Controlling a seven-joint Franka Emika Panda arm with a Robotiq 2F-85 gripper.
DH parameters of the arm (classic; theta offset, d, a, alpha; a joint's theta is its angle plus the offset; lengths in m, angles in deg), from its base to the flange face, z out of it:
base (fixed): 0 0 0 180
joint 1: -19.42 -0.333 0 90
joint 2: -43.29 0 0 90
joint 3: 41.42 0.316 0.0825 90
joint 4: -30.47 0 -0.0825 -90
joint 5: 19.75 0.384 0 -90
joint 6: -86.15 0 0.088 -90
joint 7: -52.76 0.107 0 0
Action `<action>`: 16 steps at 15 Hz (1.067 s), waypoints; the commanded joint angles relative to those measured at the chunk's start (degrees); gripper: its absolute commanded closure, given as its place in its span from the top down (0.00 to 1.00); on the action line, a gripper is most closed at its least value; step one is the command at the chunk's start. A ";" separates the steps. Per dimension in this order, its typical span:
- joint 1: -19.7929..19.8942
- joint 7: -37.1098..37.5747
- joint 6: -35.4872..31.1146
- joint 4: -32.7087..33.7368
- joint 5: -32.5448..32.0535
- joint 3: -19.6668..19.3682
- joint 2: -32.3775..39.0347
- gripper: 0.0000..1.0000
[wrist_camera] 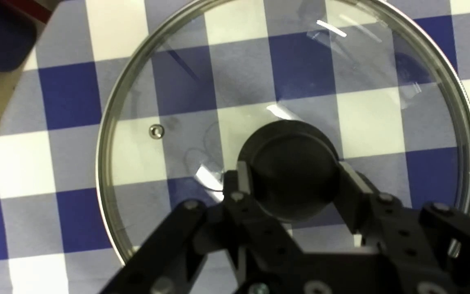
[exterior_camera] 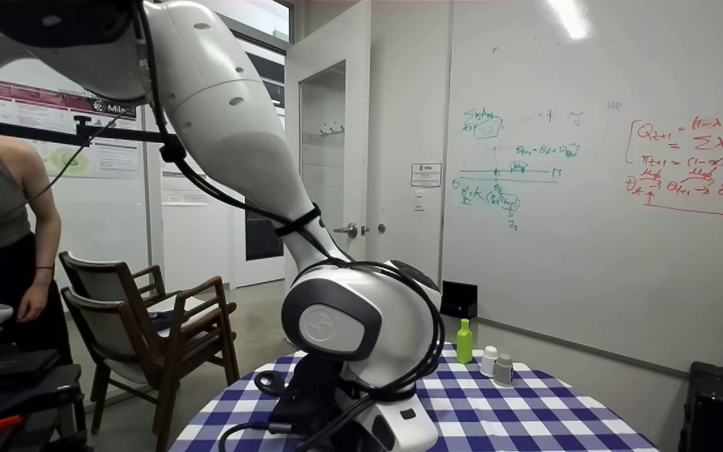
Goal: Cover the pot
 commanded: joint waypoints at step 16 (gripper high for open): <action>-6.21 14.04 18.11 -10.18 -8.12 -4.87 -30.00 0.26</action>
